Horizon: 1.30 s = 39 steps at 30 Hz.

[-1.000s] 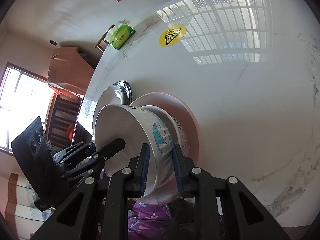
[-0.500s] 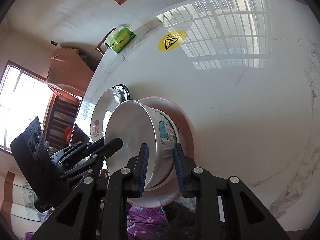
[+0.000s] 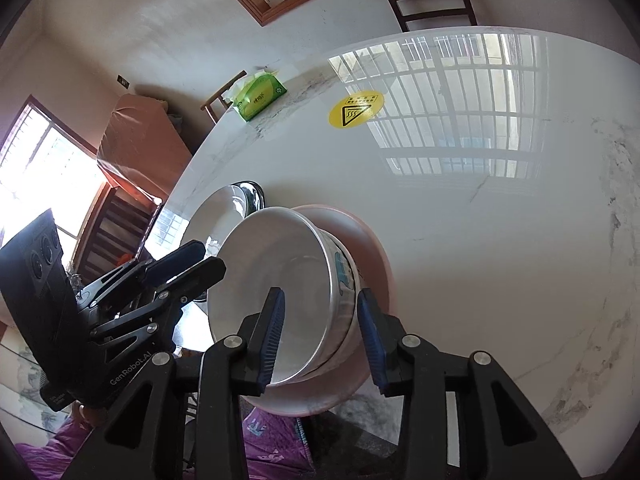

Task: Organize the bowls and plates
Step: 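Lower the Dog bowl into the Rabbit bowl and open both tools, then push the nested bowl stack toward the plate stack with both tools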

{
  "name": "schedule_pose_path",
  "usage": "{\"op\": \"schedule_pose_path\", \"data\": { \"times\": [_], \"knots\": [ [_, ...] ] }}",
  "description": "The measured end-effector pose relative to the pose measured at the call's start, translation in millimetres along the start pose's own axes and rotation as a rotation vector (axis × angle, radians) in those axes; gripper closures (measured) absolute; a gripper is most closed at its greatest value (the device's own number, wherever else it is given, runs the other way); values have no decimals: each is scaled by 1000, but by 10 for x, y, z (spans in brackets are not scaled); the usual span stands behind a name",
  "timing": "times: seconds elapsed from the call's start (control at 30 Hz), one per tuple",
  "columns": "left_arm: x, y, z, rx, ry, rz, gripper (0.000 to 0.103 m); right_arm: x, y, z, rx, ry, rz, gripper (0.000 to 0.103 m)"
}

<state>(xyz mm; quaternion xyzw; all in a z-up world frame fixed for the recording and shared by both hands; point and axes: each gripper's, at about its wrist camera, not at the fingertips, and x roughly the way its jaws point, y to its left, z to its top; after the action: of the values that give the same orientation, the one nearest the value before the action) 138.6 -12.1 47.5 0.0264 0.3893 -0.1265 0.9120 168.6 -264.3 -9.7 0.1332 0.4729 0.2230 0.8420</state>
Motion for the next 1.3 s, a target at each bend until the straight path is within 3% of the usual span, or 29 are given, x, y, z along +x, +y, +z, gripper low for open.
{"op": "schedule_pose_path", "data": {
  "times": [0.03,0.1,0.33,0.47,0.53,0.7,0.8,0.87,0.97,1.03,1.3],
  "knots": [
    [-25,40,-13,-17,-12,-6,69,-45,11,-11,-17,-36,-30,46],
    [-71,109,-55,-40,-28,-18,69,-136,56,-72,-51,-107,-86,37],
    [-228,263,-294,-116,-27,-87,67,-382,138,-383,-122,-279,-191,37],
    [-144,343,-376,-165,60,-160,62,-429,66,-485,-106,-314,-190,35],
    [-94,381,-392,-188,98,-201,62,-399,24,-510,-94,-294,-180,32],
    [-20,410,-381,-194,159,-166,61,-368,-112,-568,-22,-226,-106,26],
    [20,427,-367,-206,190,-189,52,-365,-146,-588,1,-197,-102,26],
    [47,427,-349,-209,211,-163,50,-352,-169,-560,23,-179,-97,26],
    [114,450,-319,-220,252,-162,50,-286,-224,-482,44,-126,-56,38],
    [161,468,-308,-235,275,-172,50,-228,-263,-444,52,-88,-50,57],
    [286,489,-283,-275,325,-197,50,-93,-382,-376,94,3,-40,65]
  ]
}}
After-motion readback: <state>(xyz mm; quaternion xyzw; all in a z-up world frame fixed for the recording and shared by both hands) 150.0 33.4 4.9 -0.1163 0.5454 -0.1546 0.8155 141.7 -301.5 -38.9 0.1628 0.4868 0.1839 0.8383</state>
